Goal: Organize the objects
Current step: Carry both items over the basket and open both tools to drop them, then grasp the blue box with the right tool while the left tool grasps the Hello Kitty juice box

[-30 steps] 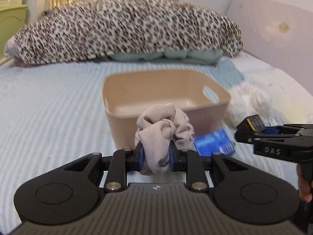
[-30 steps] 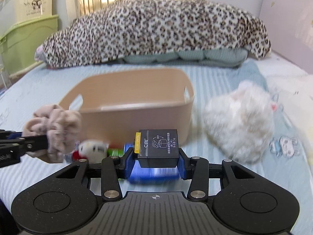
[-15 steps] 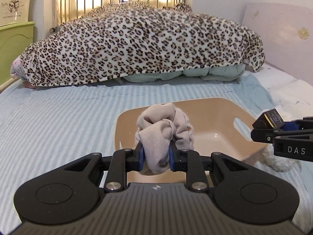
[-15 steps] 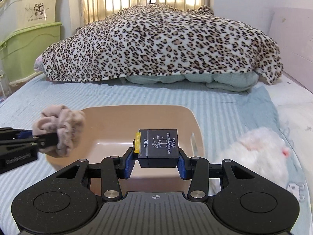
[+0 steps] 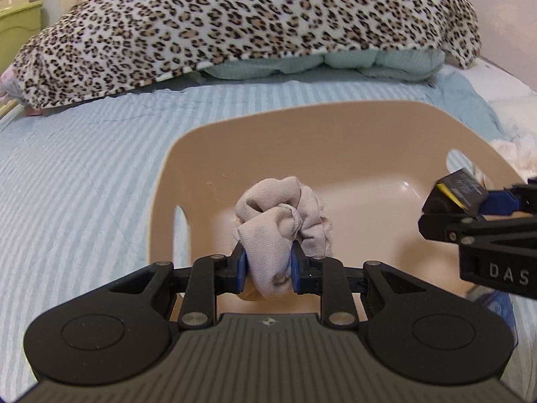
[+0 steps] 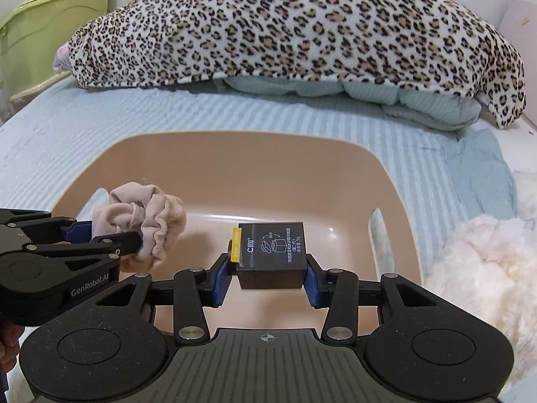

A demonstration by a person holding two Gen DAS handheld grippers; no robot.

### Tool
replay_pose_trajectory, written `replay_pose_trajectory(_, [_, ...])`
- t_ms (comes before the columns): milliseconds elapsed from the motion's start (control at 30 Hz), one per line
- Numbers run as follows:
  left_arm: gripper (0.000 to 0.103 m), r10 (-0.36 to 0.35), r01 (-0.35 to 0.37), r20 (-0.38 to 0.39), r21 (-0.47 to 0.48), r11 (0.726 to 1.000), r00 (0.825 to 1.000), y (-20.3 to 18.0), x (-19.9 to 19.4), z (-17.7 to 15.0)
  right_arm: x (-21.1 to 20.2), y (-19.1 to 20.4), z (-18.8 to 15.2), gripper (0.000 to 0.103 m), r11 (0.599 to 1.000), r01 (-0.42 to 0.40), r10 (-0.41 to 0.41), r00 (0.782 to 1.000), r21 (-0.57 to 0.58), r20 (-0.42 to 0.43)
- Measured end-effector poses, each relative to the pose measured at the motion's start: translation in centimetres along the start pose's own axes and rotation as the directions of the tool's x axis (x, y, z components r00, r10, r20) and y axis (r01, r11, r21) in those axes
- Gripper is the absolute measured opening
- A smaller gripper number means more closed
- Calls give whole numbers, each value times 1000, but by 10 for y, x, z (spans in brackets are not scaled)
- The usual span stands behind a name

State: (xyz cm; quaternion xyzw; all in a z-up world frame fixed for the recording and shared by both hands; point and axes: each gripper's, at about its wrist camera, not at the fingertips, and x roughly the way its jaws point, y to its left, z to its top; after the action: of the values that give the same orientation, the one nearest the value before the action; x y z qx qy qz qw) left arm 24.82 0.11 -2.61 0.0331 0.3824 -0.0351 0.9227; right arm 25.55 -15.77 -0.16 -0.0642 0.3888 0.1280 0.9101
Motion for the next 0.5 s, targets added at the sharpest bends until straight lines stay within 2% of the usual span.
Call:
replay_pose_trajectory(33, [34, -5, 5, 3, 9, 1000, 1000, -1, -2, -1, -1, -1, 0, 50, 1000, 0, 0, 1000, 4, 0])
replay_pose_trajectory(100, [40, -7, 8, 26, -4, 1000, 1000, -2, -9, -2, -6, -3, 0, 57, 1000, -8, 8, 1000, 14, 15])
replay_pose_trajectory(167, [78, 12, -10, 61, -31, 999, 998, -1, -20, -3, -13, -5, 1, 69, 1000, -17, 17, 1000, 14, 14])
replay_pose_trajectory(200, [83, 27, -24, 81, -43, 999, 996, -1, -27, -3, -18, -5, 1, 73, 1000, -16, 15, 1000, 13, 25])
replay_pose_trajectory(267, [88, 60, -53, 110, -69, 996, 992, 0, -40, -6, -30, -7, 3, 84, 1000, -6, 5, 999, 9, 50])
replay_pose_trajectory(300, [88, 58, -50, 114, -72, 996, 992, 1, -45, -6, -36, -8, 2, 86, 1000, 0, 0, 998, 10, 60])
replay_pose_trajectory(367, [90, 39, -33, 106, -65, 997, 994, 3, -55, -7, -47, -10, 1, 98, 1000, 2, -4, 997, 22, 73])
replay_pose_trajectory(433, [90, 60, -55, 97, -57, 997, 993, 3, -64, -9, -60, -12, -3, 103, 999, 1, -4, 995, 38, 95])
replay_pose_trajectory(500, [90, 77, -73, 97, -42, 996, 992, 4, -73, -11, -70, -14, -7, 103, 999, 4, -9, 995, 44, 102])
